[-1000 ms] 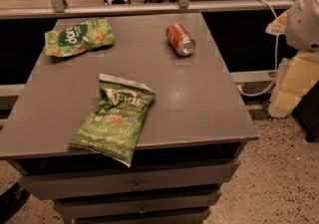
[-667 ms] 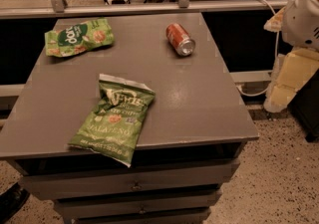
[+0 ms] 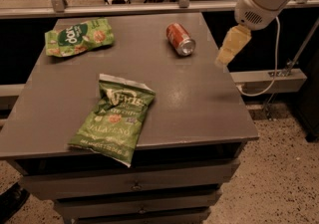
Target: Place coke can upright
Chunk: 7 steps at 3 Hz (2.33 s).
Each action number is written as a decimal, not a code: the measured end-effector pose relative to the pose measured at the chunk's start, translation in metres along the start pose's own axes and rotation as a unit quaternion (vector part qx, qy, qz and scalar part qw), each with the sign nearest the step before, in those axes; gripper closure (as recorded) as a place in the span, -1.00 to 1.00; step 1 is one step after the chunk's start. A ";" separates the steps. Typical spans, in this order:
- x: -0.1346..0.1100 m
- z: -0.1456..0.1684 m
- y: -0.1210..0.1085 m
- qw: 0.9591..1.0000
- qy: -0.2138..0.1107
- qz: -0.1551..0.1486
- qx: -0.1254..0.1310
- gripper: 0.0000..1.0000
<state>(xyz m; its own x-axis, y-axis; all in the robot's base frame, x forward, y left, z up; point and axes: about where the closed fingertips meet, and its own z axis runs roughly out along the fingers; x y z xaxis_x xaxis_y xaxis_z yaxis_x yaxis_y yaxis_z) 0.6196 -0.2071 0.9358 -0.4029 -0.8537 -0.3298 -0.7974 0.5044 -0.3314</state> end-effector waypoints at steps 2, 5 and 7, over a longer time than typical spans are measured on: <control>-0.077 0.072 -0.071 0.992 -0.063 0.110 -0.006 -1.00; -0.160 0.127 -0.047 0.976 -0.097 0.176 -0.086 -1.00; -0.152 0.171 -0.062 0.971 -0.014 0.236 -0.032 -1.00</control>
Offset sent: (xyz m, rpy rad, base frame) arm 0.1660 0.0632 0.0021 0.3371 -0.0203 -0.1875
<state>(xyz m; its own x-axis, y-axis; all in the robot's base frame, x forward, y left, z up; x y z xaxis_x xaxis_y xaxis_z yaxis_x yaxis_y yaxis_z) 0.8066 -0.0865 0.8551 -0.7187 -0.5251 -0.4558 -0.5539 0.8286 -0.0813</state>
